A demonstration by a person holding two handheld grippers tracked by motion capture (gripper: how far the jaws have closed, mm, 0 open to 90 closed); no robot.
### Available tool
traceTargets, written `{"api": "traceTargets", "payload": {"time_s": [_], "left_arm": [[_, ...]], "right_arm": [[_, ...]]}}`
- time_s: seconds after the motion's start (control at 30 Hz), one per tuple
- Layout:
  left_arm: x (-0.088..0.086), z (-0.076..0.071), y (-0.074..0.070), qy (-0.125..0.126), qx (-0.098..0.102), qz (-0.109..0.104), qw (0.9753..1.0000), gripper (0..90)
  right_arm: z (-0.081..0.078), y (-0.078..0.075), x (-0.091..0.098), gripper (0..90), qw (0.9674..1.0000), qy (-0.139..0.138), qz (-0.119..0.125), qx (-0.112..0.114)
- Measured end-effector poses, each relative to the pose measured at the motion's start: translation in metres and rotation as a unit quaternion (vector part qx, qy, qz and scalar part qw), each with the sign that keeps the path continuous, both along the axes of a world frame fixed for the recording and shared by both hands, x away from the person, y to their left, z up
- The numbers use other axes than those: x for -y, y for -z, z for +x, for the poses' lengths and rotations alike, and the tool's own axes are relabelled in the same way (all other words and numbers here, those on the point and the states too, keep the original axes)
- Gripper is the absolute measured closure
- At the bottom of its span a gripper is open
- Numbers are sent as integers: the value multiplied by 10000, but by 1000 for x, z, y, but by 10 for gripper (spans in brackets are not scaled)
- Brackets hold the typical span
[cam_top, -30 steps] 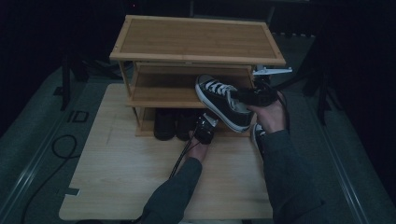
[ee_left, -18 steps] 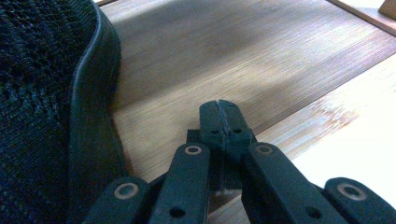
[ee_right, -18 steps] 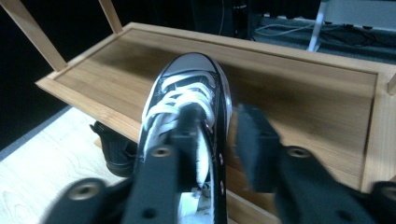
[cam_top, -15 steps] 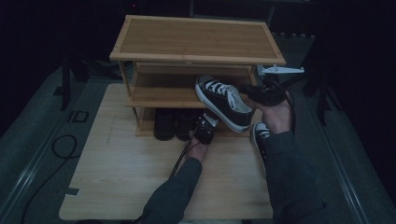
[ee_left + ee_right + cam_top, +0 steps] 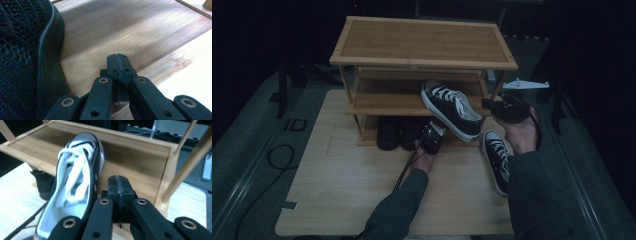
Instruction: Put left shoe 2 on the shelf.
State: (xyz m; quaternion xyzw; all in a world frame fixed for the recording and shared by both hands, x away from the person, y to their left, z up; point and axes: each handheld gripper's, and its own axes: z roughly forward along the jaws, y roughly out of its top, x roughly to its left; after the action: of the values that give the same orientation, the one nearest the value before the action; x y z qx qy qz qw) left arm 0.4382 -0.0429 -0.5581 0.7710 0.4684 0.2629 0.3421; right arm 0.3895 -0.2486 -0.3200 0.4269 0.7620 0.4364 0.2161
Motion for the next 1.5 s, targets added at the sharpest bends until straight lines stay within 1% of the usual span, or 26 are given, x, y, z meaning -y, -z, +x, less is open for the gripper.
{"api": "traceTargets", "payload": {"time_s": [0.03,0.07,0.13,0.2,0.23,0.4,0.53,0.63,0.73,0.77,0.83,0.97,1.3,1.4,1.5], "left_arm": [[0,0,0,0,0,0,10000,899],[0,0,0,-1,2,1,10000,899],[0,0,0,1,1,2,10000,899],[0,0,0,0,3,5,10000,899],[0,0,0,-1,4,3,10000,899],[0,0,0,-7,8,15,10000,899],[0,0,0,-6,7,8,10000,899],[0,0,0,-7,5,4,10000,899],[0,0,0,-10,4,-2,10000,899],[0,0,0,-8,3,2,10000,899],[0,0,0,-8,5,9,10000,899],[0,0,0,-10,6,2,10000,899],[0,0,0,-13,-1,-11,10000,900],[0,0,0,-8,-7,-19,10000,900],[0,0,0,4,-14,-25,10000,900]], "right_arm": [[0,0,0,900,10000,0,0,0],[-5,5,2,900,10000,-40,-40,-40],[-10,10,4,900,9999,-129,-66,-87],[-14,14,5,900,9996,-227,-6,-153],[-18,16,5,900,9995,-258,-28,-163],[-29,25,9,900,9993,-298,-97,-220],[-39,30,12,900,9991,-300,-162,-246],[-47,34,12,900,9986,-405,-229,-262],[-51,35,11,900,9983,-463,-250,-263],[-60,40,9,900,9976,-559,-328,-254],[-64,42,8,900,9972,-605,-367,-243],[-66,43,6,900,9970,-643,-364,-232],[-64,44,1,900,9961,-721,-430,-285],[-65,42,-3,900,9956,-845,-309,-279],[-66,41,-12,900,9944,-977,-326,-230]]}}
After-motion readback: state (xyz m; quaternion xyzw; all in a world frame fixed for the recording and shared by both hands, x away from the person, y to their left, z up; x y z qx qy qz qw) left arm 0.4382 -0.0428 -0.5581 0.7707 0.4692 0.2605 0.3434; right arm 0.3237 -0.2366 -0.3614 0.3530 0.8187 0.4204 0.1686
